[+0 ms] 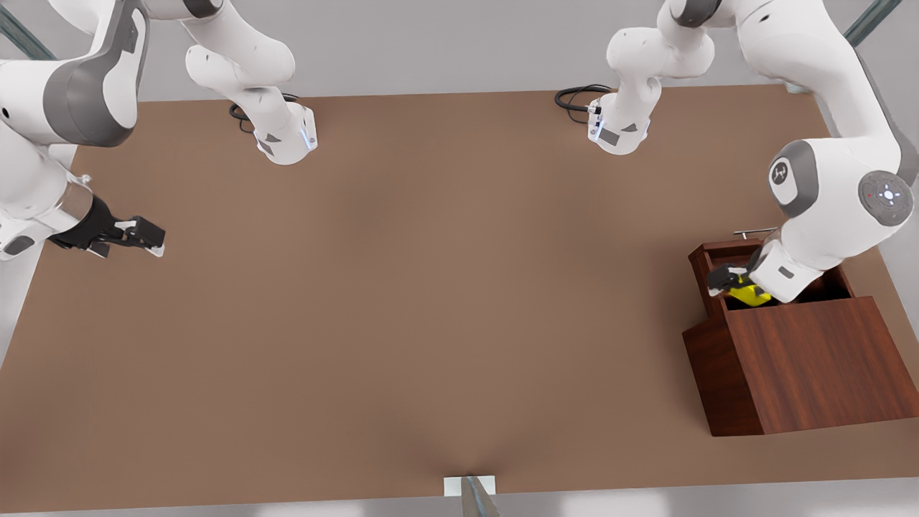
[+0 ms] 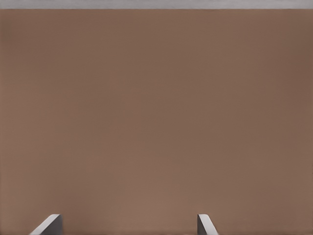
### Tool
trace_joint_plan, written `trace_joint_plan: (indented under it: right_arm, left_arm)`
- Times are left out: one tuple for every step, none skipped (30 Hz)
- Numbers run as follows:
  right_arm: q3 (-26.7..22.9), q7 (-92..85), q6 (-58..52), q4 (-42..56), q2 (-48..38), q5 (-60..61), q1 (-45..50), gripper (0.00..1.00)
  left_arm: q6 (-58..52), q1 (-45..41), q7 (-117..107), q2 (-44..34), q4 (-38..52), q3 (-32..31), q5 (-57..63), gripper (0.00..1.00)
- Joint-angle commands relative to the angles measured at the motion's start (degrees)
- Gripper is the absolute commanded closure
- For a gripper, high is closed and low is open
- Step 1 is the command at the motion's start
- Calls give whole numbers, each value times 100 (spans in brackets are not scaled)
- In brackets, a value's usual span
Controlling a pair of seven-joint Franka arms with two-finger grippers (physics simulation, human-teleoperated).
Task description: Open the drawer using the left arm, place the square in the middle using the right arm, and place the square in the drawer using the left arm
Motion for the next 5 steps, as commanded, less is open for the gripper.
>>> trace_joint_plan:
  right_arm:
    - [0,9,12,0,8,10,-17,0]
    - [-9,9,12,9,8,63,-53,0]
    - [-9,9,12,0,8,54,-53,0]
    - [-9,17,12,0,8,54,-61,0]
    - [-18,9,12,0,17,63,-70,0]
  left_arm:
    - [1,106,-25,-45,-2,-168,102,0]
    - [-8,265,-262,-150,-11,-537,251,0]
    - [-17,282,-271,-229,-37,-582,260,0]
    - [-17,282,-262,-247,-55,-582,260,0]
    - [-17,282,-262,-317,-81,-599,260,0]
